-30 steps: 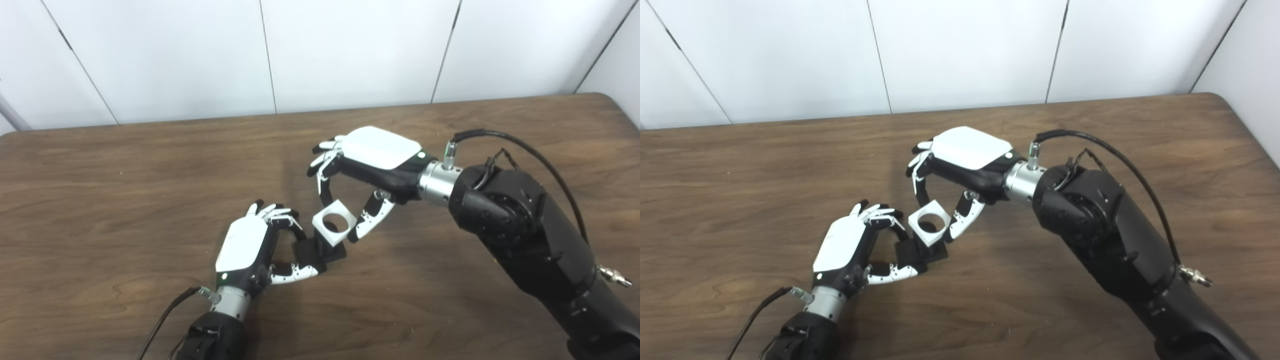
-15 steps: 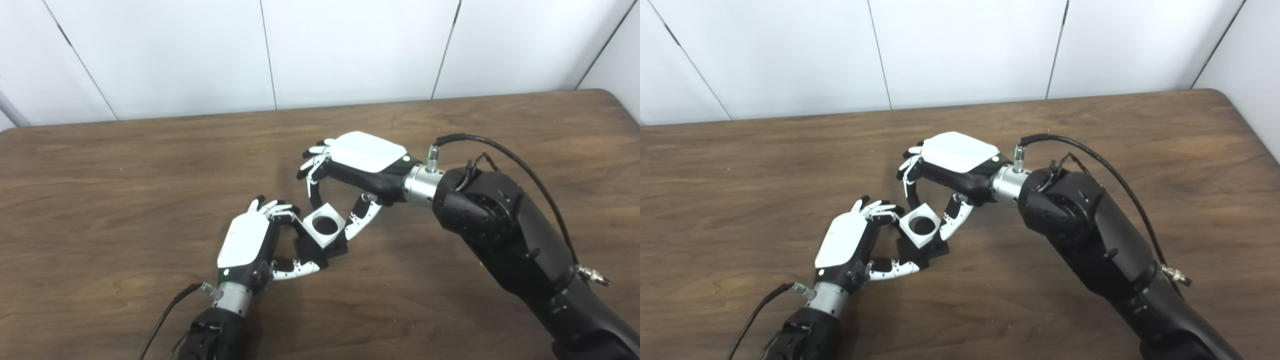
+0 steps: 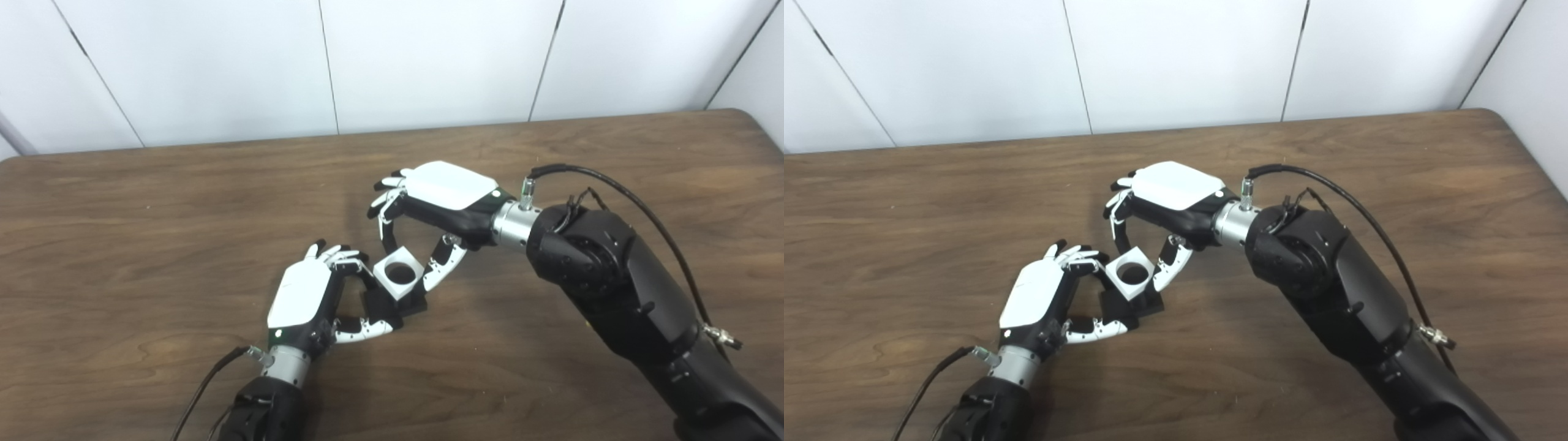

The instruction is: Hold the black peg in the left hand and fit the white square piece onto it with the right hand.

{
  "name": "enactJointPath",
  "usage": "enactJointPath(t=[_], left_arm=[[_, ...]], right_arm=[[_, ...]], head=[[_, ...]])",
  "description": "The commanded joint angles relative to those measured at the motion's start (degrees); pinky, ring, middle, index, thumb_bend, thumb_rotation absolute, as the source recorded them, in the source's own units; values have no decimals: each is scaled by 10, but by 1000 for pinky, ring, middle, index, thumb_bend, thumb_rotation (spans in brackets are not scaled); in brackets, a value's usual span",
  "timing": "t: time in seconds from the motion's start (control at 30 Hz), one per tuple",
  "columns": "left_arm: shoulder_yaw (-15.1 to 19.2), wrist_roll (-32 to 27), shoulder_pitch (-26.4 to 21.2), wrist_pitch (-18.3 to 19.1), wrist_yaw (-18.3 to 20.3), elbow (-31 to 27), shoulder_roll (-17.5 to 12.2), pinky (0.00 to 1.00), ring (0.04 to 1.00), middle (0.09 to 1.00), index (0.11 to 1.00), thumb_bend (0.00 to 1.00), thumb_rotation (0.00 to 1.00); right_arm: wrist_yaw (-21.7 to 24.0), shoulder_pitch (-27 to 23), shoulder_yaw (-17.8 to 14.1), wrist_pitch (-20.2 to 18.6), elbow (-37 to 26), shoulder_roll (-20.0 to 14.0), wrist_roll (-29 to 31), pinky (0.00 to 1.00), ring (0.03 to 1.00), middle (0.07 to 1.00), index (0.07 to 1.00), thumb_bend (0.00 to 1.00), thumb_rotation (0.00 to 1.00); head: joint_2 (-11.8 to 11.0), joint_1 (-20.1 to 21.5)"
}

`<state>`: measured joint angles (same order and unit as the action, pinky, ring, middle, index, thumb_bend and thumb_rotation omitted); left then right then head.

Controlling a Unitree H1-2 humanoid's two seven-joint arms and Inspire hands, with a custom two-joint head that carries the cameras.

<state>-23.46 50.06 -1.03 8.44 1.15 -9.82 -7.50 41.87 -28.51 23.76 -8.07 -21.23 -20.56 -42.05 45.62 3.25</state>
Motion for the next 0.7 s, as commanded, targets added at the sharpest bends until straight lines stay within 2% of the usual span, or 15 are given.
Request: enactJointPath(t=[0.0, 0.67], left_arm=[[-12, 0, 3, 6, 25, 10, 3, 1000, 872, 776, 485, 522, 55], [-10, -4, -2, 10, 23, 13, 5, 1000, 870, 776, 485, 522, 54]], right_arm=[[-19, -18, -11, 17, -6, -5, -1, 975, 940, 813, 484, 523, 134], [-10, -12, -4, 27, 4, -6, 0, 978, 932, 806, 484, 523, 133]], head=[[1, 0], [-1, 5]])
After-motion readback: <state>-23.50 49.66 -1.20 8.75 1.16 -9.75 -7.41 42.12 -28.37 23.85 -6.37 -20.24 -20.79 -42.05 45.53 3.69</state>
